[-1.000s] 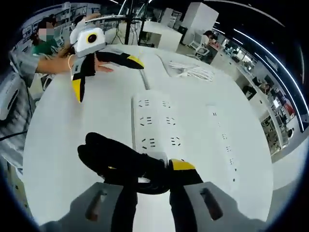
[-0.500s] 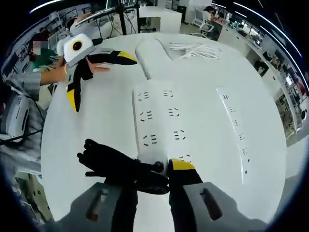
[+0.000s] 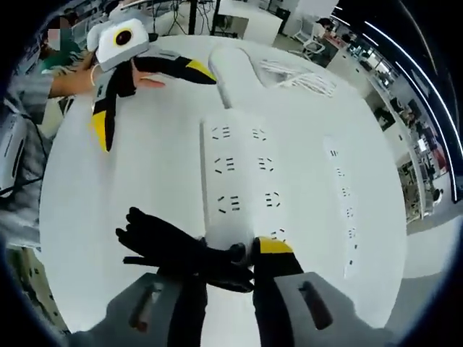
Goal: Straighten the power strip on the desk, plug the charger into it
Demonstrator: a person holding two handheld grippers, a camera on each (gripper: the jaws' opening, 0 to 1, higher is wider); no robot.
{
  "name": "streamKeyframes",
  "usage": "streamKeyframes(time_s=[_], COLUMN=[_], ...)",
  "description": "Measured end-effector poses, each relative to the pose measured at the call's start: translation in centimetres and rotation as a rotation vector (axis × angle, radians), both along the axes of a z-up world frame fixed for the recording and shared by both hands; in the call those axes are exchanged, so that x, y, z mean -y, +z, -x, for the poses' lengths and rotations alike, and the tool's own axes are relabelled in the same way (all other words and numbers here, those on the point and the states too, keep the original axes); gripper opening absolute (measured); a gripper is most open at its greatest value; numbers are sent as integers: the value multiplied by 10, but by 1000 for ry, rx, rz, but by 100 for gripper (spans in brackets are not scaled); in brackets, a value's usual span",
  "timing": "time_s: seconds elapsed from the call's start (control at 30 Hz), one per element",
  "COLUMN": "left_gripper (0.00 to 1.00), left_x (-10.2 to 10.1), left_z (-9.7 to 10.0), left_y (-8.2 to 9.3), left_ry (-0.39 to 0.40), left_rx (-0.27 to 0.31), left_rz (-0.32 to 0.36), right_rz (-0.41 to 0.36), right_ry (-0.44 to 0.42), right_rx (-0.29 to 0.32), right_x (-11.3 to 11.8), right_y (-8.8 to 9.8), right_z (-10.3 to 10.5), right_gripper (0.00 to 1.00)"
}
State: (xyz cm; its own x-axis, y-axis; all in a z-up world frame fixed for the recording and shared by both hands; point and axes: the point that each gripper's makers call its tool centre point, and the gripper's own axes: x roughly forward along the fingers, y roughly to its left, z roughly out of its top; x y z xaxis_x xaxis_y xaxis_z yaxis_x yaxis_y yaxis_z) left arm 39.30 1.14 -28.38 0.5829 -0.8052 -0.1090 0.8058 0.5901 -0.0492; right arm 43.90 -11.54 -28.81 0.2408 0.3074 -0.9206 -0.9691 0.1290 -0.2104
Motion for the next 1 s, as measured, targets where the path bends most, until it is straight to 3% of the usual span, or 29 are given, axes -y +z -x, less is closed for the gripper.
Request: streamKeyframes(time_s=[0.13,0.3,0.4,0.5,0.57,0.63,0.7,0.87,1.0], left_gripper=[98,98,98,98,98,98,98,98,98], left_x=[-4,-7,-8,-7,-6,-7,-10,-12,-11], left_z=[-2,-3,-4,-3,-4,-4,-5,-7,-7], left_y=[4,10,12,16,16,15,17,21,19], left_ry=[16,30,34,32,33,37,47,57,58], left_rx=[-11,4,16,19,17,18,38,50,55], left_rz=[40,59,59,80,86,77,68,77,70], right_rz=[98,154,169,256,319,386,400,304,298], right_ry=[0,-12,-20,-40,-68,-26,-30,-1,35], right_rx=[-48,-145,-177,-193,-166,-129,-108,-69,-65], right_x=[1,4,6,9,8,11,12,10,9], right_y=[-3,-9,-12,-14,-17,-19,-22,-20,-19], right_z=[-3,-6,-10,-15,-15,-11,-6,-7,-11], right_gripper=[21,21,21,22,22,22,22,22,22])
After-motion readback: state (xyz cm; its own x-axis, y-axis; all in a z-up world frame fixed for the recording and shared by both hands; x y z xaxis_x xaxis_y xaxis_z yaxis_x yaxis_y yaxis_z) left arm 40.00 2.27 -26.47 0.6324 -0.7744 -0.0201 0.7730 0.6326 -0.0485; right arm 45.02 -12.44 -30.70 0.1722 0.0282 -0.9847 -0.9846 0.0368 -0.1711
